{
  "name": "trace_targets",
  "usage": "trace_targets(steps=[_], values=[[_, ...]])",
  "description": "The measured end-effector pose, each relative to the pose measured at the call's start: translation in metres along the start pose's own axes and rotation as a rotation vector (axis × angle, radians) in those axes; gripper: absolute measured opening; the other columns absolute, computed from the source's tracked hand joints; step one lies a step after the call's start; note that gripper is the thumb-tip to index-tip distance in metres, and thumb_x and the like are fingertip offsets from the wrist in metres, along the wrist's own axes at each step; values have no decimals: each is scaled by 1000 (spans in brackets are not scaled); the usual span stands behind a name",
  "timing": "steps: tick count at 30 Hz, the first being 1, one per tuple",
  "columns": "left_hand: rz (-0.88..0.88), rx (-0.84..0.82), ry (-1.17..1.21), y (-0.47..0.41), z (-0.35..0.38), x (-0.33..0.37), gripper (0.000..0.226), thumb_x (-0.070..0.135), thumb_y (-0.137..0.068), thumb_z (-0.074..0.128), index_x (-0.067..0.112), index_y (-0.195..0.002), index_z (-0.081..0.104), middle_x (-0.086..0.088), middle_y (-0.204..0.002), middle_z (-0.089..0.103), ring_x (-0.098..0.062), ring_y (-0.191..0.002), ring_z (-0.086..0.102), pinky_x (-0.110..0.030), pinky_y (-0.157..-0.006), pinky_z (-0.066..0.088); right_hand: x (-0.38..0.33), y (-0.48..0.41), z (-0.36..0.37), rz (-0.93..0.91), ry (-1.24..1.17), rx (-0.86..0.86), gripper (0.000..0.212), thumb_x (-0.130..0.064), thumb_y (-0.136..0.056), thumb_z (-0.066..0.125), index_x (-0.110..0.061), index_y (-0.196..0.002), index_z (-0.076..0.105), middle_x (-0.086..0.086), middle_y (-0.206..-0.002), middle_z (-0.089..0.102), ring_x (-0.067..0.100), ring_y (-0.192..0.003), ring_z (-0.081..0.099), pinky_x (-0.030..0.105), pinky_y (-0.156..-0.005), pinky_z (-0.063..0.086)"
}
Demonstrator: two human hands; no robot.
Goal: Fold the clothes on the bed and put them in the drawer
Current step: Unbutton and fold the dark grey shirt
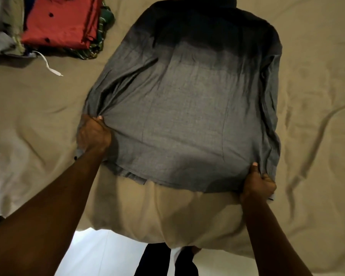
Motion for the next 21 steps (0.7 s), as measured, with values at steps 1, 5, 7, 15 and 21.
trace_targets(steps=[1, 5, 7, 15, 21], values=[[48, -9, -12, 0, -1, -2, 49, 42, -109, 38, -2, -129, 49, -35, -125, 61, -52, -118, 58, -54, -98, 44, 1, 0, 0, -14, 11, 9, 42, -30, -97, 70, 5, -120, 66, 17, -130, 65, 28, -119, 60, 27, -101, 44], [285, -139, -65, -2, -8, -16, 67, 64, -102, 40, 2, -93, 64, -33, -99, 66, -49, -99, 63, -48, -81, 46, -1, 0, -9, -78, 115, -12, 47, -37, -95, 70, -11, -63, 48, 11, -70, 51, 24, -72, 50, 33, -75, 44], [289, -244, -7, -5, -16, -29, 66, 67, -97, 44, 8, -71, 52, -22, -73, 59, -41, -80, 61, -41, -67, 39, -6, -2, -17, -68, 112, -96, 39, -38, -97, 67, -12, -71, 54, 8, -77, 53, 31, -76, 54, 31, -78, 44], [227, -562, 361, 4, -31, -46, 46, 51, -90, 71, 4, -86, 73, -11, -80, 75, -27, -78, 70, -39, -75, 55, -12, 21, -26, 62, -74, -620, 21, -11, -94, 67, -22, -112, 69, -10, -110, 77, 8, -103, 72, 26, -83, 60], [288, 27, 293, 25, -38, -50, 33, 42, -102, 59, 15, -83, 60, -9, -73, 60, -26, -72, 54, -37, -67, 39, 3, 9, -32, 349, -304, -338, 49, -23, -95, 69, -22, -142, 55, 3, -145, 59, 23, -128, 58, 36, -88, 60]])
Point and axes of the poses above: each hand's wrist, its own y-axis away from the middle knuckle, its own z-axis out of the palm, x = y × z, the point moved 1 cm from there along -y, towards the middle knuckle
